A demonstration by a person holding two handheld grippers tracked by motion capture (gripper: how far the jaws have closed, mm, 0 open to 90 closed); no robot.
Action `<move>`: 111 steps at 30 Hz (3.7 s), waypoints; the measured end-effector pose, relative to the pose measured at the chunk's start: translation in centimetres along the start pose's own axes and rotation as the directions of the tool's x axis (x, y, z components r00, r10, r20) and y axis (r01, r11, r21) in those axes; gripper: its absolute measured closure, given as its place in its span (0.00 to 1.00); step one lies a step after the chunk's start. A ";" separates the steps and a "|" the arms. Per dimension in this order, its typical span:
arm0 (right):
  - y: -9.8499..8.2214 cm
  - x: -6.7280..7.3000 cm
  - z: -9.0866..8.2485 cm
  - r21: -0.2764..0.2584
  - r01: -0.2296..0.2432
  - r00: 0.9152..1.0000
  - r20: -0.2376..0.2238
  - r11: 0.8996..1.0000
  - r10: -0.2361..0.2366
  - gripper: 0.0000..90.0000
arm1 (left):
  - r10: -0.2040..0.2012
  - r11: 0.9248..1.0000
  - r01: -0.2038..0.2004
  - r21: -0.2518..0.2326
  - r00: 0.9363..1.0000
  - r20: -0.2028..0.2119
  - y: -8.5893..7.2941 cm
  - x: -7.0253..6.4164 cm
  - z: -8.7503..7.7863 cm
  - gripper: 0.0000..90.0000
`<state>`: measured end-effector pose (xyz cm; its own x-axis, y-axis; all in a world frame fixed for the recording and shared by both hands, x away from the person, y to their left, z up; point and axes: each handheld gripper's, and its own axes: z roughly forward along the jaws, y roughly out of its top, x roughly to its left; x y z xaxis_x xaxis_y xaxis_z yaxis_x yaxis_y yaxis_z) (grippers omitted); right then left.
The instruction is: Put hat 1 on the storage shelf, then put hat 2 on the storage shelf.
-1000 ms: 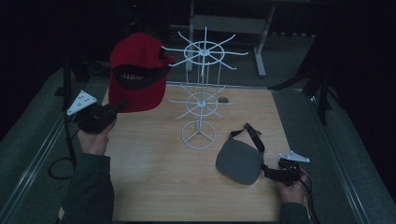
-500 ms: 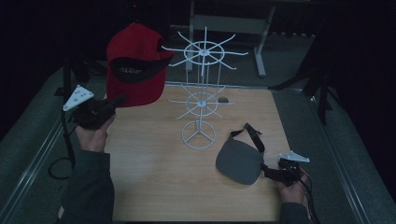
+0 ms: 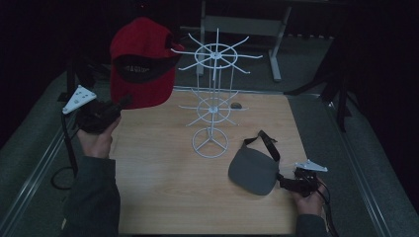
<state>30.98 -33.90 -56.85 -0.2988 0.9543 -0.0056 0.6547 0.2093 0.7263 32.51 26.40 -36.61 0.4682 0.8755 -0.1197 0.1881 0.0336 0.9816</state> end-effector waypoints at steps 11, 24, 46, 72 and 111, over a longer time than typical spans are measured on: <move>0.0 0.0 0.0 0.000 0.000 1.000 0.000 1.000 0.000 0.15 | 0.001 1.000 -0.001 -0.016 1.000 0.002 0.4 -0.4 0.0 0.96; 0.0 0.0 0.0 0.000 -0.001 1.000 0.000 1.000 0.001 0.15 | 0.013 0.998 -0.013 -0.055 1.000 0.005 1.4 -1.1 -0.6 0.95; 0.0 0.0 0.0 0.000 0.003 1.000 0.000 1.000 -0.003 0.15 | 0.006 0.999 -0.005 -0.041 1.000 0.026 -1.4 -1.8 -1.2 0.95; 0.0 0.0 0.0 0.000 0.001 1.000 0.000 1.000 -0.001 0.15 | -0.002 0.996 0.000 0.088 1.000 0.026 -9.6 -2.4 2.3 0.94; 0.0 0.0 0.0 -0.001 0.002 1.000 0.001 1.000 -0.002 0.15 | -0.062 0.985 0.059 0.162 0.998 0.009 -12.3 -0.6 -0.6 0.59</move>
<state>30.98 -33.91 -56.85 -0.2990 0.9542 -0.0077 0.6538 0.2107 0.7267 29.40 25.76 -48.55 0.4631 0.8676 -0.1811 0.3527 0.0071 0.9357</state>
